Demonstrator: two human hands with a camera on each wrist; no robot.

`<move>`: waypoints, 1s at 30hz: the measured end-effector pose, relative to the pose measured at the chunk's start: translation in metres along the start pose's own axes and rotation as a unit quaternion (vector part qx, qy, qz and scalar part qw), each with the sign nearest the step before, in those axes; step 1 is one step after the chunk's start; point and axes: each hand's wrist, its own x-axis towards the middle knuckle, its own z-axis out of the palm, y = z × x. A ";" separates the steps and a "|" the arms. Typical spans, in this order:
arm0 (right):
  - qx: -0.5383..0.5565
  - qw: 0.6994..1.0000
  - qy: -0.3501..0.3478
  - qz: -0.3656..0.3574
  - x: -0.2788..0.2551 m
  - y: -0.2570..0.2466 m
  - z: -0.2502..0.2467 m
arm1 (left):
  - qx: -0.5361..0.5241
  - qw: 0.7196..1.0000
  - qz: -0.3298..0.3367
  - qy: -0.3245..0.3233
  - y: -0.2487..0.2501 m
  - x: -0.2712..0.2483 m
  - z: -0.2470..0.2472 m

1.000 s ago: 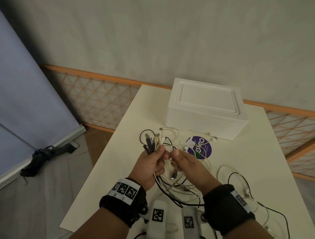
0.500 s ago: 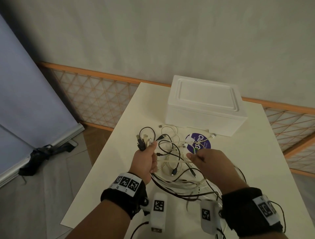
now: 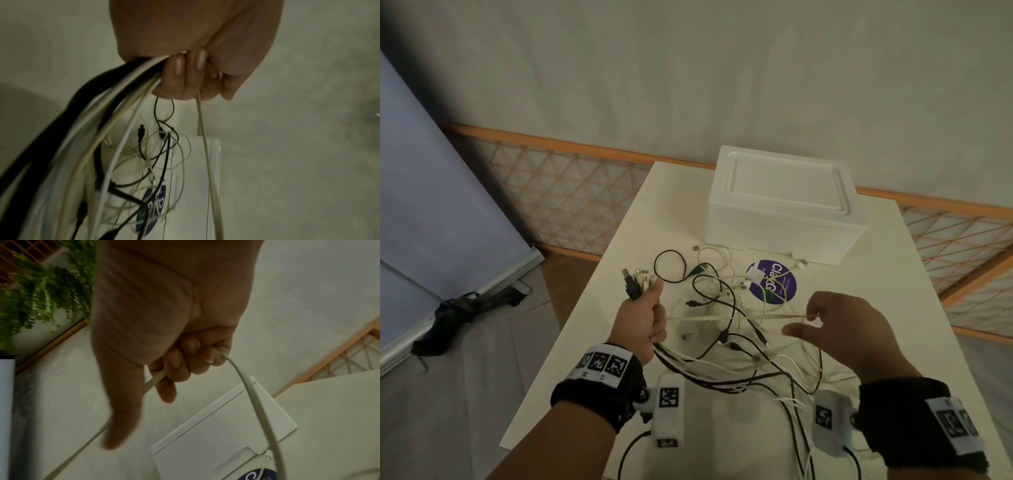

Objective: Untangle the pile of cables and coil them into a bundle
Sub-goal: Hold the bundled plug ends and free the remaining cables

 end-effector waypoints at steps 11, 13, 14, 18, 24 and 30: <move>-0.092 0.975 -0.193 0.054 -0.011 0.038 0.017 | -0.002 0.999 -0.042 0.009 -0.006 -0.005 -0.010; -0.106 0.968 -0.227 -0.011 -0.016 0.020 0.024 | 0.013 0.998 -0.052 -0.040 -0.011 -0.015 0.000; -0.090 0.971 -0.211 -0.062 -0.020 0.004 0.027 | 0.023 0.996 -0.055 -0.072 -0.015 -0.021 0.007; 0.082 0.935 -0.278 -0.203 -0.038 -0.066 0.048 | 0.055 0.979 -0.058 -0.186 -0.027 -0.040 0.033; -0.016 0.950 -0.255 -0.177 -0.037 -0.054 0.080 | -0.019 0.994 -0.072 -0.078 -0.045 -0.029 0.020; -0.039 0.943 -0.308 -0.116 -0.028 -0.013 0.089 | -0.220 0.962 -0.119 0.112 -0.067 -0.014 -0.004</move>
